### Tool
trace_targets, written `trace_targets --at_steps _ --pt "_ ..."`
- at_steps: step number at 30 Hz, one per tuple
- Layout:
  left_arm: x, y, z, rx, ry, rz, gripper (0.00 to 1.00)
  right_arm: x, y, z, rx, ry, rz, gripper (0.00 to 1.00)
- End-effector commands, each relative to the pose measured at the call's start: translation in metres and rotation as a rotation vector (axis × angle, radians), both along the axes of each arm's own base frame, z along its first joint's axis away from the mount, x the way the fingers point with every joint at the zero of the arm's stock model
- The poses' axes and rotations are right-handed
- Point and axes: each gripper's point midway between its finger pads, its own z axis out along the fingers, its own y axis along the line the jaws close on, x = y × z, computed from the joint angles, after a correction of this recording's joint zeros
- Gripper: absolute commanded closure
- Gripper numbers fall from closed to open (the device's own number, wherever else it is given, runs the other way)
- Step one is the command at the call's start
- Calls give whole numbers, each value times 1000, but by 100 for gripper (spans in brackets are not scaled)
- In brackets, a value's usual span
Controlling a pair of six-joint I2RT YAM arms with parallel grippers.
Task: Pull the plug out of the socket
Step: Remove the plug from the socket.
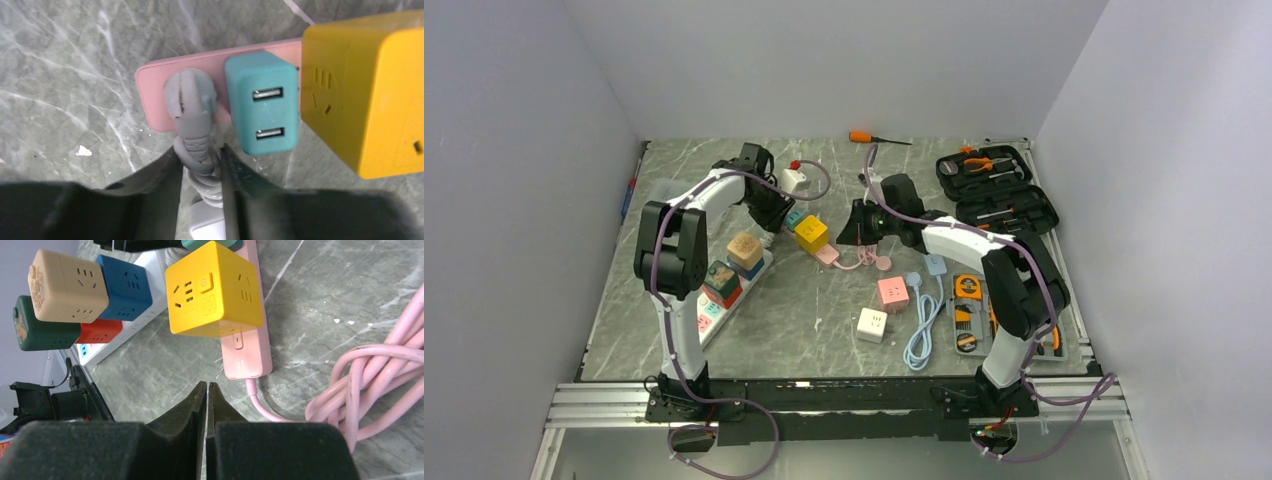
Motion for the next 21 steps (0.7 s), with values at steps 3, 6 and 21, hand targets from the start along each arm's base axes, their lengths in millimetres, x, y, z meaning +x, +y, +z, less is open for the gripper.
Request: trace_targets --at_steps 3,6,21 --pt "14 -16 29 -68 -56 -55 98 5 -13 28 49 -66 -25 91" --pt "16 -18 46 -80 -90 -74 100 6 -21 32 67 -69 -45 88" --pt "-10 -51 126 -290 -203 -197 100 -4 -11 18 183 -11 72 53"
